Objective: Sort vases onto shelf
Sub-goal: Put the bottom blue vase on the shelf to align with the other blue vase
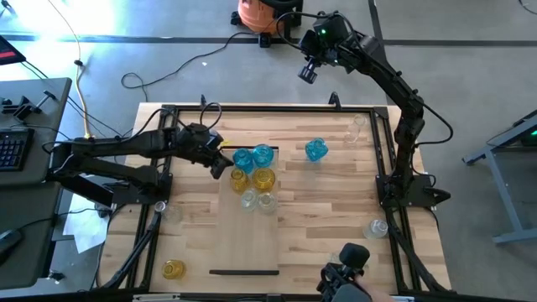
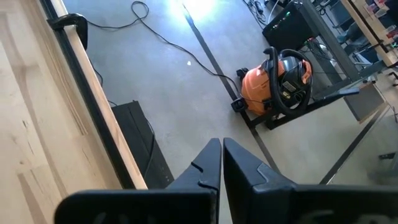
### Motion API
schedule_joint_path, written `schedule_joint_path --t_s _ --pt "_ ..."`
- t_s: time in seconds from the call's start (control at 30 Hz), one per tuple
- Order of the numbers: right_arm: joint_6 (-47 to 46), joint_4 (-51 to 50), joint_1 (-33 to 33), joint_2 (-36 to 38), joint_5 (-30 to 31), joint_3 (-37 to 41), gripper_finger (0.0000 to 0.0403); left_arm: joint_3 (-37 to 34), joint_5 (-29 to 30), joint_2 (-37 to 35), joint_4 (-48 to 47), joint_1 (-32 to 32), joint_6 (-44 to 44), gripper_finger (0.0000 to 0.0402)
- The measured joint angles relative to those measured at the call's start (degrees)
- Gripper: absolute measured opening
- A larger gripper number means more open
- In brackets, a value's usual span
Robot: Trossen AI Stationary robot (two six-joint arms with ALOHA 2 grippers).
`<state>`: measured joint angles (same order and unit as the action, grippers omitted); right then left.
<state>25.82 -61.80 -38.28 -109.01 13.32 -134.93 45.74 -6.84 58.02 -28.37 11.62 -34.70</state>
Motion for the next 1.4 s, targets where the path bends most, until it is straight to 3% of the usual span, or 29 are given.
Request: schedule_joint_path --t_s 0.4,0.63,1.1,1.4 --pt "0.17 -0.02 0.00 0.02 -0.04 0.00 0.0000 0.00 5.74 0.00 1.78 0.04 -0.63 0.0000" --pt "0.15 -0.04 0.00 0.02 -0.28 0.00 0.0000 0.00 5.94 0.00 1.76 0.09 -1.36 0.0000" --pt "0.17 -0.58 0.00 0.02 -0.28 0.00 0.0000 0.00 -4.81 -0.02 1.76 -0.92 -4.09 0.0000" --pt "0.17 -0.53 0.00 0.02 -0.28 0.00 0.0000 0.00 -5.60 -0.07 5.14 -0.90 -3.80 0.0000"
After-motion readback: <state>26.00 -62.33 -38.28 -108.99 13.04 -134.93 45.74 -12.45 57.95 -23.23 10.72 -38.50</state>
